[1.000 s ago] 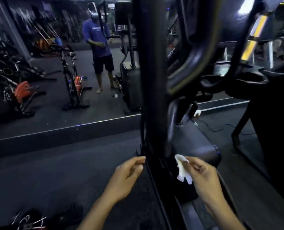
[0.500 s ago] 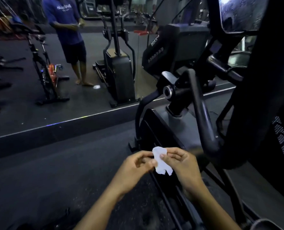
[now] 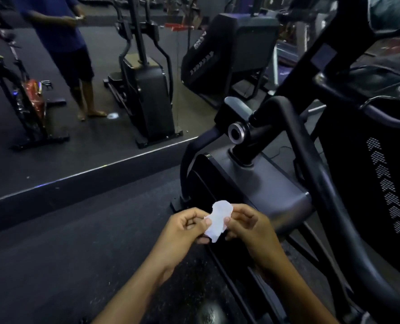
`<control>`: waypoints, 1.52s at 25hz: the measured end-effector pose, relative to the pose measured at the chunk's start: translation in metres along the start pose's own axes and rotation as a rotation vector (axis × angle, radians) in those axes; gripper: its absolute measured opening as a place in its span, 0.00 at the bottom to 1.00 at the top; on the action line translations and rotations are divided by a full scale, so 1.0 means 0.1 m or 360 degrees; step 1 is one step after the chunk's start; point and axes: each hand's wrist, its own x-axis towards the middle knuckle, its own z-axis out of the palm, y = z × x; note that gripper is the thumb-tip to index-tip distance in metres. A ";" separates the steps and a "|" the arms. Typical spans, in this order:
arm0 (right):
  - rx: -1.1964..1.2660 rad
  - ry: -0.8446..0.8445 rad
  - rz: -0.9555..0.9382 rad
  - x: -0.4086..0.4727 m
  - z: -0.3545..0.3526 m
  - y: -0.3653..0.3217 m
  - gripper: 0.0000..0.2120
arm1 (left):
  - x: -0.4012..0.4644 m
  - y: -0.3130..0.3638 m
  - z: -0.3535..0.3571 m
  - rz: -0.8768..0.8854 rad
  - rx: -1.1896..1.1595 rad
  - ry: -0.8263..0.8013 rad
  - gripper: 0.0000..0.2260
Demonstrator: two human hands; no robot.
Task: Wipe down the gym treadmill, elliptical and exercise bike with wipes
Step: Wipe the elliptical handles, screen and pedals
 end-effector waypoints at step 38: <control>-0.0976 0.2106 -0.0835 2.92 -3.65 -4.75 0.03 | 2.97 6.06 1.49 0.1826 0.3485 -0.0308 0.25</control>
